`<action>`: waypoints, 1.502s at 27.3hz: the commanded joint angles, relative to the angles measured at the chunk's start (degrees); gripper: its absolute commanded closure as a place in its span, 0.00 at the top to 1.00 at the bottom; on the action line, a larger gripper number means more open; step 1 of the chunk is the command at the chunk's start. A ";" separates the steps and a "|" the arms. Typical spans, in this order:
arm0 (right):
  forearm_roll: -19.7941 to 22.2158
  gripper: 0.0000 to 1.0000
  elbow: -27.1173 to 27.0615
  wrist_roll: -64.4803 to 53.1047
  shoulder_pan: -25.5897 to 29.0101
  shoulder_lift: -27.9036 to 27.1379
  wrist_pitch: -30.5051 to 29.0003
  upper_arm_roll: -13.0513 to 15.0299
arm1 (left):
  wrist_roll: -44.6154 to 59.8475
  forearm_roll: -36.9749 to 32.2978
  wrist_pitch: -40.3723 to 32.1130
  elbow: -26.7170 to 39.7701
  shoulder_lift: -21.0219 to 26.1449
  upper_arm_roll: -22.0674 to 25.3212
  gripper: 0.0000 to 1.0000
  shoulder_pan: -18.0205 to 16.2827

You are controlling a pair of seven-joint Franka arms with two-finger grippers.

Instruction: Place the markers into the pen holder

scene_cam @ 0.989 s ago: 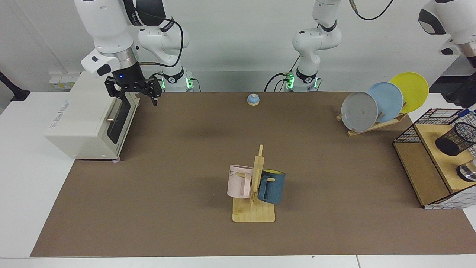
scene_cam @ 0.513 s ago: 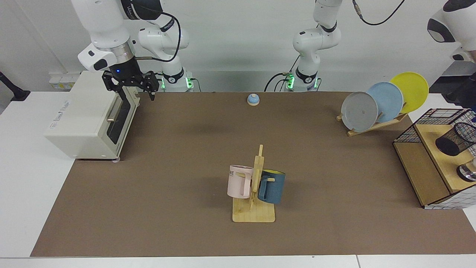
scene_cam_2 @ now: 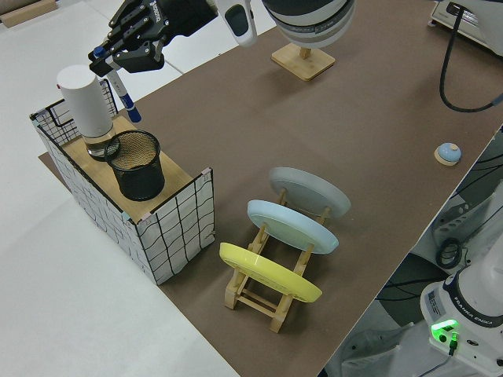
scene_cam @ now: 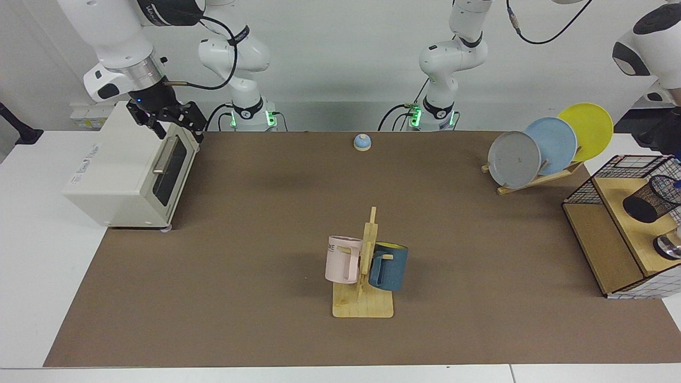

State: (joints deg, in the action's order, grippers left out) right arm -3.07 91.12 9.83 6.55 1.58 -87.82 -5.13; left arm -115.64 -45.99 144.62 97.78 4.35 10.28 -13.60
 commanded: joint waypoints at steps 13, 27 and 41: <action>-1.33 1.00 0.81 0.89 0.31 0.97 0.02 -0.76 | -0.82 1.42 1.54 3.65 1.81 -0.52 0.03 -3.10; -1.33 1.00 0.81 0.89 0.31 0.97 0.02 -0.76 | 1.19 16.89 -13.38 -2.68 1.02 -4.47 1.00 -2.39; -1.33 1.00 0.81 0.89 0.31 0.97 0.02 -0.76 | 49.15 29.46 -38.96 -2.86 -5.14 -14.14 1.00 -2.22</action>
State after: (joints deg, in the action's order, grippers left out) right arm -3.44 91.12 9.90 6.38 1.61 -87.82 -5.60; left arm -82.68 -20.42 111.61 94.15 0.61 -1.53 -16.04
